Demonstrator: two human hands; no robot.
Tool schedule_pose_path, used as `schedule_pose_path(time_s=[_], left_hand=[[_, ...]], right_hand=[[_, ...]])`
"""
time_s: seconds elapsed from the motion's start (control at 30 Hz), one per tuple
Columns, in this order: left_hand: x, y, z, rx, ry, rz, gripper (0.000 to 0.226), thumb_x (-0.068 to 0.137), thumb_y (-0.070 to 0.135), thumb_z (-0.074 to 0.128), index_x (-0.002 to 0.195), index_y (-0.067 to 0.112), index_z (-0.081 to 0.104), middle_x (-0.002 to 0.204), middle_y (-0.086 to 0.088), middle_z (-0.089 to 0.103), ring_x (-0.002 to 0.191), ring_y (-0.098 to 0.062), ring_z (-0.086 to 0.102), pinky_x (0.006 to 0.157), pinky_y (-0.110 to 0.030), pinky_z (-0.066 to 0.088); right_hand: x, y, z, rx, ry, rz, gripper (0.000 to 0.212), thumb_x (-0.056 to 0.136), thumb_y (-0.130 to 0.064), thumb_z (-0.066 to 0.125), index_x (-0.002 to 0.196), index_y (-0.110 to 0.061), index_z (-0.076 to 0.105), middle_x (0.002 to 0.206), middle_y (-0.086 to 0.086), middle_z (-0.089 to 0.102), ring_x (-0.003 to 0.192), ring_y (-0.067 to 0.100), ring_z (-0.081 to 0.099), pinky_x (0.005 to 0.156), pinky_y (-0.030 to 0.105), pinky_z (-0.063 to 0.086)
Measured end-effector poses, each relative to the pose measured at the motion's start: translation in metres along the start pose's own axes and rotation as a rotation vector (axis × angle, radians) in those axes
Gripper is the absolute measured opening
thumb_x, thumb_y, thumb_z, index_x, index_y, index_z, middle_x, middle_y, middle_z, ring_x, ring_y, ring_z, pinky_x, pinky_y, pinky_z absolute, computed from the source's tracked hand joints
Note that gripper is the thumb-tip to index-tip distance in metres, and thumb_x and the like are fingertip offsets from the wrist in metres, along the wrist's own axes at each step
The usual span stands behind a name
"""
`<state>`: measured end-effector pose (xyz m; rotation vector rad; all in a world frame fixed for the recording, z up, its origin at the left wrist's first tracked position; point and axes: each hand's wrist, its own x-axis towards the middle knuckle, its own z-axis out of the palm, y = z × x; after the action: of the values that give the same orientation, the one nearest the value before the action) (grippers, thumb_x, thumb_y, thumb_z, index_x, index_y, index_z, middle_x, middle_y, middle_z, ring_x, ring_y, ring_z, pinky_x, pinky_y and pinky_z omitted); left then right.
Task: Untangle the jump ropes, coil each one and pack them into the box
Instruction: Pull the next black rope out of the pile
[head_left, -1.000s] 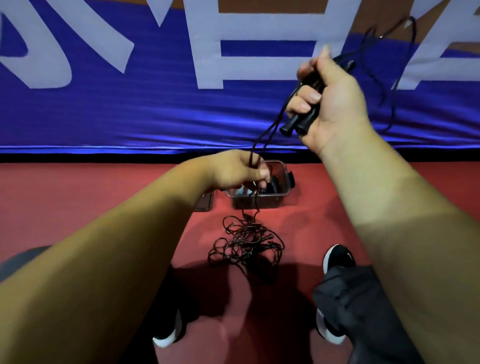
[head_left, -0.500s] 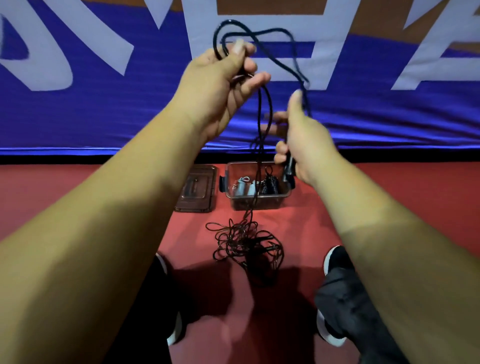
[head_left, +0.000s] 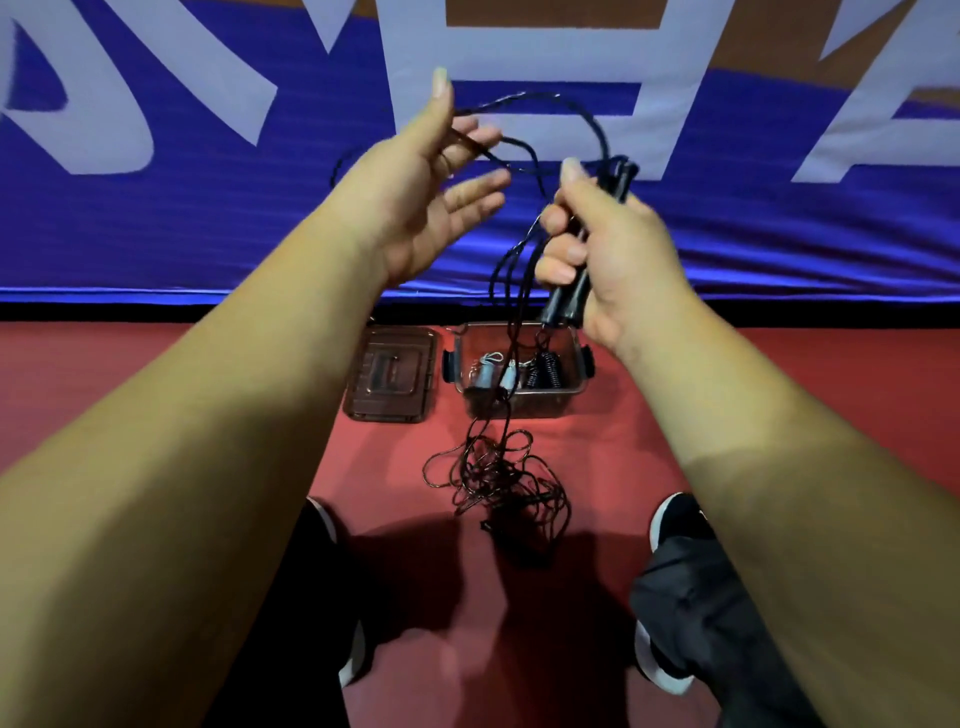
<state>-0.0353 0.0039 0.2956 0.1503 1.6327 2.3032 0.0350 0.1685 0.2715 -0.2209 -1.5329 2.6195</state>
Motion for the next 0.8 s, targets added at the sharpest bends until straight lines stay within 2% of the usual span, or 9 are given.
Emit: schedule_pose_path(time_s=[0.1, 0.17, 0.23, 0.33, 0.43, 0.5, 0.6, 0.7, 0.8], left_hand=[[-0.004, -0.006, -0.006, 0.141, -0.078, -0.116, 0.07, 0.098, 0.066, 0.052, 0.128, 0.004, 0.065, 0.128, -0.01, 0.07, 0.11, -0.023, 0.074, 0.094, -0.036, 0.06], [-0.009, -0.013, -0.007, 0.304, -0.172, -0.166, 0.044, 0.102, 0.055, 0.057, 0.107, 0.013, 0.068, 0.107, -0.005, 0.073, 0.098, -0.017, 0.071, 0.088, -0.034, 0.06], [-0.012, -0.025, -0.005, 0.467, -0.281, -0.23, 0.017, 0.1, 0.03, 0.065, 0.107, 0.014, 0.067, 0.093, -0.001, 0.071, 0.087, -0.017, 0.067, 0.077, -0.029, 0.056], [-0.01, -0.055, -0.002, 0.932, -0.368, -0.269, 0.039, 0.087, 0.013, 0.071, 0.125, 0.011, 0.064, 0.099, -0.002, 0.069, 0.081, -0.016, 0.068, 0.07, -0.026, 0.058], [-0.013, -0.086, 0.003, 1.281, -0.413, -0.266, 0.072, 0.085, 0.03, 0.081, 0.148, 0.024, 0.047, 0.125, 0.007, 0.062, 0.107, -0.019, 0.066, 0.097, -0.034, 0.055], [-0.011, -0.109, 0.002, 1.181, -0.382, -0.318, 0.073, 0.092, 0.038, 0.079, 0.153, 0.025, 0.042, 0.121, 0.009, 0.064, 0.097, -0.014, 0.064, 0.091, -0.026, 0.049], [-0.009, -0.136, -0.001, 0.903, -0.255, -0.416, 0.048, 0.091, 0.04, 0.079, 0.133, 0.028, 0.061, 0.096, 0.002, 0.073, 0.08, -0.018, 0.07, 0.073, -0.031, 0.058], [0.003, -0.158, -0.008, 0.794, -0.152, -0.448, 0.038, 0.079, 0.036, 0.082, 0.112, 0.019, 0.072, 0.104, -0.009, 0.079, 0.103, -0.037, 0.075, 0.094, -0.057, 0.06], [-0.003, -0.156, 0.0, 0.734, -0.159, -0.505, 0.04, 0.079, 0.025, 0.085, 0.109, 0.002, 0.073, 0.096, -0.013, 0.08, 0.096, -0.04, 0.076, 0.09, -0.058, 0.058]], right_hand=[[0.003, -0.016, 0.003, 0.183, 0.0, 0.006, 0.026, 0.111, -0.026, 0.057, 0.088, -0.015, 0.051, 0.067, 0.001, 0.05, 0.043, 0.006, 0.03, 0.04, 0.022, 0.028], [0.002, -0.024, 0.004, 0.288, 0.009, 0.011, 0.027, 0.112, -0.027, 0.055, 0.087, -0.015, 0.05, 0.067, 0.0, 0.048, 0.043, 0.006, 0.028, 0.04, 0.021, 0.027], [0.001, -0.03, 0.004, 0.376, 0.017, 0.017, 0.028, 0.112, -0.026, 0.055, 0.087, -0.016, 0.049, 0.069, -0.001, 0.048, 0.044, 0.006, 0.027, 0.041, 0.02, 0.028], [-0.001, -0.035, 0.003, 0.459, 0.004, 0.022, 0.029, 0.112, -0.026, 0.055, 0.086, -0.015, 0.047, 0.07, -0.001, 0.047, 0.044, 0.006, 0.027, 0.042, 0.02, 0.029], [-0.001, -0.041, 0.002, 0.541, -0.021, 0.018, 0.03, 0.113, -0.025, 0.052, 0.085, -0.014, 0.048, 0.069, -0.001, 0.046, 0.042, 0.005, 0.028, 0.041, 0.02, 0.029], [-0.002, -0.044, 0.001, 0.588, -0.047, 0.015, 0.03, 0.113, -0.024, 0.051, 0.085, -0.014, 0.048, 0.07, -0.001, 0.046, 0.041, 0.005, 0.029, 0.04, 0.019, 0.03], [-0.001, -0.046, -0.003, 0.625, -0.06, 0.018, 0.031, 0.113, -0.024, 0.051, 0.084, -0.015, 0.046, 0.071, -0.001, 0.045, 0.04, 0.005, 0.029, 0.04, 0.019, 0.029], [0.0, -0.046, -0.006, 0.632, -0.054, 0.027, 0.032, 0.114, -0.025, 0.05, 0.084, -0.016, 0.046, 0.07, -0.001, 0.045, 0.039, 0.005, 0.029, 0.039, 0.019, 0.029], [0.003, -0.044, -0.01, 0.588, 0.003, 0.026, 0.029, 0.113, -0.026, 0.05, 0.086, -0.016, 0.047, 0.069, -0.001, 0.046, 0.04, 0.005, 0.029, 0.039, 0.019, 0.029]])
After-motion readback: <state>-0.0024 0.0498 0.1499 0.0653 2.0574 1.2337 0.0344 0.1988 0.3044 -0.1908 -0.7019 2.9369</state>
